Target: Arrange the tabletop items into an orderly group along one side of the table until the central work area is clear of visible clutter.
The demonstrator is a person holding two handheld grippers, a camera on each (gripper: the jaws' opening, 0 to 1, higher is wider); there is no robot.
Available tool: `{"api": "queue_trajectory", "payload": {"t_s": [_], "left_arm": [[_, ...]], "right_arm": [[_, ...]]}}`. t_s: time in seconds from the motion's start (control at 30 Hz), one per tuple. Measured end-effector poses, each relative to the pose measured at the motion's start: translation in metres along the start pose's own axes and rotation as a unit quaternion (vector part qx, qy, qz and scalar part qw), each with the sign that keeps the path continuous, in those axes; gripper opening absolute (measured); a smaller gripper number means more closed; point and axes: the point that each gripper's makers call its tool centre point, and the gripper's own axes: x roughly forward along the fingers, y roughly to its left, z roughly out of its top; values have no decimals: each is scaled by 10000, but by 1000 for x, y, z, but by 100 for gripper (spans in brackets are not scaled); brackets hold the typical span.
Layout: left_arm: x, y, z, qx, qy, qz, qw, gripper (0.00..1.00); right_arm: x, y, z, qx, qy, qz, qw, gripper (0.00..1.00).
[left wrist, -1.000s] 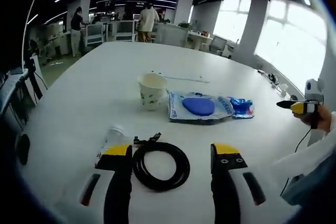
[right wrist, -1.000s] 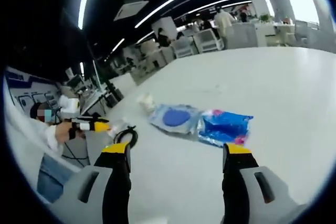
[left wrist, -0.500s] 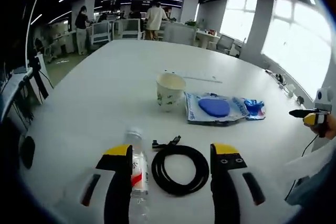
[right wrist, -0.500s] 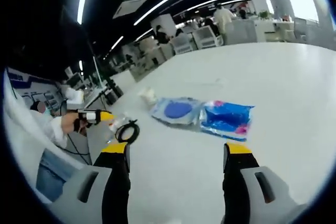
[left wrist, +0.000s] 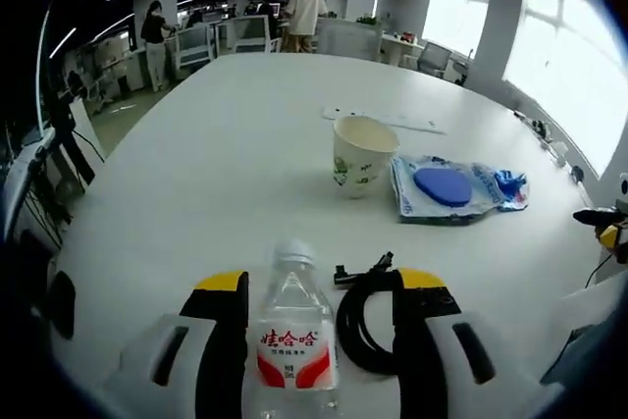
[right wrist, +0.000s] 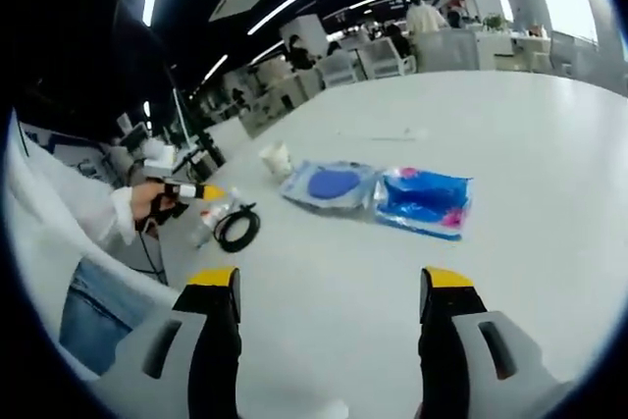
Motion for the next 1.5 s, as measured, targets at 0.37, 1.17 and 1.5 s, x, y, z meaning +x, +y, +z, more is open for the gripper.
{"api": "queue_trajectory", "payload": {"t_s": [0.37, 1.17, 1.5], "left_arm": [[21, 19, -9, -71, 377, 9, 9993, 59], [35, 0, -18, -223, 785, -79, 9966, 41], [42, 3, -13, -223, 751, 54, 9969, 23]], "right_arm": [[2, -8, -14, 250, 169, -192, 9994, 74], [1, -24, -24, 403, 432, -606, 9964, 70], [2, -19, -26, 533, 346, -609, 9961, 69]]}}
